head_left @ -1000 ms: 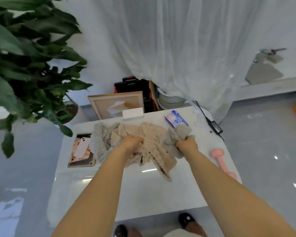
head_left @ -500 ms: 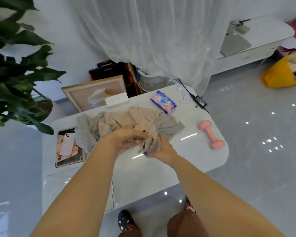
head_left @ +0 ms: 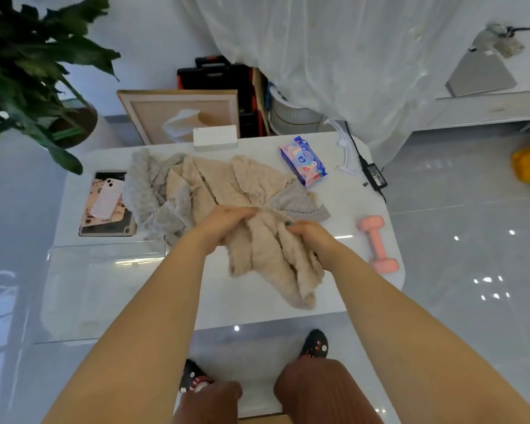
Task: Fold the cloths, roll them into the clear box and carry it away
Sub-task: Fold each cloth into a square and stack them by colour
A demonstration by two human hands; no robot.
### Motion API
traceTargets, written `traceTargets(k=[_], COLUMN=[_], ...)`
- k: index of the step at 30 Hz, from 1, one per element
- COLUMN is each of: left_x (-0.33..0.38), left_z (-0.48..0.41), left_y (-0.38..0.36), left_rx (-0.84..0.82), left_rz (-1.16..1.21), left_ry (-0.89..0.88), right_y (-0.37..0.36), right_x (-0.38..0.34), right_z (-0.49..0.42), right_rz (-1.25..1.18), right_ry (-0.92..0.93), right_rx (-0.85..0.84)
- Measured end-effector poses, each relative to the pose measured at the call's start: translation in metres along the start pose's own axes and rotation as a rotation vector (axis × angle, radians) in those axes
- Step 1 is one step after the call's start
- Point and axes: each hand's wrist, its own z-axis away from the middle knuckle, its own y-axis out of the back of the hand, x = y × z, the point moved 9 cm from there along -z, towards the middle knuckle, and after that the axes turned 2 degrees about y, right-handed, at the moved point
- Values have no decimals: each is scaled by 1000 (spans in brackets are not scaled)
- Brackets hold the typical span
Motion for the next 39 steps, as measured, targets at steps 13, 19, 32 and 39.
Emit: traceTargets(k=[13,19,32,39], left_x=[-195,-210,-208,-221], left_z=[-233,-296,-304,-284], left_y=[0,-13,-27,-25], left_rx=[116,14,-115,-26], left_rz=[-430,-624,-1013,-1041], left_ry=[-77,-202,-142,-194], right_y=[-2,-14,-11,-7], right_x=[171,204,200,200], right_z=[-220,-278,-292,-277], right_rz=[596,857,847,799], right_ry=[33,75,188,251], right_rx=[-99,-297,-174,-38])
